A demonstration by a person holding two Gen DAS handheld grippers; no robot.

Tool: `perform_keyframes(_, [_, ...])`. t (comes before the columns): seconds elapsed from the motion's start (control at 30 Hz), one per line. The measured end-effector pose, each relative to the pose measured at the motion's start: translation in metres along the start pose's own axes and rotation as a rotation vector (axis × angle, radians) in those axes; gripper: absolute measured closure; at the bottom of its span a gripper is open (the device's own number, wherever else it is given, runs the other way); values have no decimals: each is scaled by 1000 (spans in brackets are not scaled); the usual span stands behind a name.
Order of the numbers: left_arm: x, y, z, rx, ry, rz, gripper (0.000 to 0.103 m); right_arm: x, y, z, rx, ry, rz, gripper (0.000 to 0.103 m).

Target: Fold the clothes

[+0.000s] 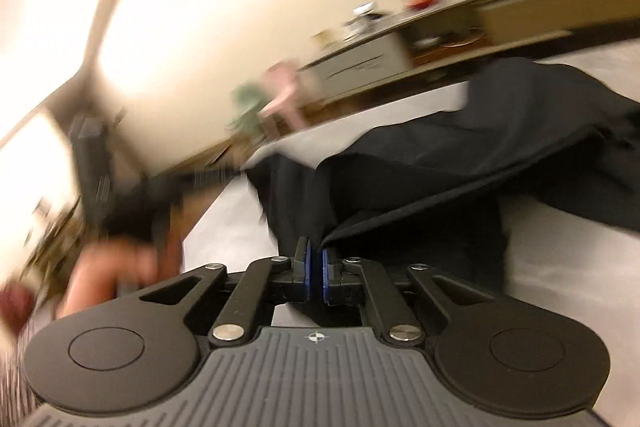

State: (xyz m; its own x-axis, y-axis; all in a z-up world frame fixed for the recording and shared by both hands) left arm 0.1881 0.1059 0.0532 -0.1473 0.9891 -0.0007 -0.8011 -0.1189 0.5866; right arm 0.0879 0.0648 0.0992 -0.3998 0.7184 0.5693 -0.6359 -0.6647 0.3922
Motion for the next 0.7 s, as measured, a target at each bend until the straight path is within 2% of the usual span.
perform_keyframes(0.03, [9, -5, -8, 27, 5, 15, 85, -16, 2, 6, -12, 5, -74, 43])
perform_keyframes(0.07, [15, -8, -22, 67, 21, 4, 74, -32, 4, 13, -23, 11, -147, 18])
perform_keyframes(0.1, [20, -12, -37, 112, 42, -19, 63, -48, 6, 19, -35, 16, -221, 13])
perform_keyframes(0.13, [21, -15, -50, 160, 61, -56, 59, -64, 8, 25, -47, 22, -294, 11])
perform_keyframes(0.17, [12, -14, -58, 179, 40, -98, 55, -80, 10, 32, -58, 27, -368, 11])
perform_keyframes(0.23, [-13, -8, -71, 188, -41, -183, 35, -111, 14, 44, -82, 38, -515, 11])
perform_keyframes(0.27, [-26, -4, -76, 169, -96, -200, 18, -127, 16, 51, -93, 44, -589, 11])
perform_keyframes(0.3, [-38, 1, -81, 138, -157, -205, 12, -146, 12, 55, -82, 52, -641, 11])
perform_keyframes(0.33, [-50, 5, -87, 107, -218, -210, 11, -165, 6, 60, -63, 60, -686, 11])
perform_keyframes(0.43, [-72, 6, -98, 83, -352, -263, 10, -205, -10, 63, -19, 137, -793, 11])
perform_keyframes(0.47, [-75, 3, -103, 82, -386, -255, 10, -215, -14, 64, -4, 143, -790, 11])
perform_keyframes(0.5, [-76, -1, -108, 82, -416, -235, 16, -225, -18, 65, 10, 142, -777, 14])
perform_keyframes(0.53, [-80, -9, -111, 92, -440, -221, 26, -235, -22, 65, 25, 142, -763, 32])
perform_keyframes(0.57, [-82, -18, -112, 109, -452, -215, 58, -240, -22, 69, 23, 127, -744, 62])
perform_keyframes(0.6, [-78, -24, -109, 113, -443, -203, 87, -244, -22, 73, 16, 107, -723, 80])
perform_keyframes(0.63, [-72, -29, -104, 111, -425, -187, 97, -247, -22, 77, 9, 88, -702, 103])
perform_keyframes(0.7, [-56, -36, -88, 80, -367, -157, 97, -226, -12, 93, -67, 115, -672, 103])
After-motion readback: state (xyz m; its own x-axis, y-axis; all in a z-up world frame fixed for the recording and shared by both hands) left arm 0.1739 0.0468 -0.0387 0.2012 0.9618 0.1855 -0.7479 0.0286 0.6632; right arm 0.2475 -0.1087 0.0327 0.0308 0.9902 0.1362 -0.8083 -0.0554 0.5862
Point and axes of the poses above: each gripper's, at about its wrist camera, not at the fingertips, and y roughly against the way its jaws point, x to its left, z to its top, the point moved 1 cm from there along -y, roughly the way its jaws point, and after that the axes turned 9 degrees about z, right-handed, at the moved point
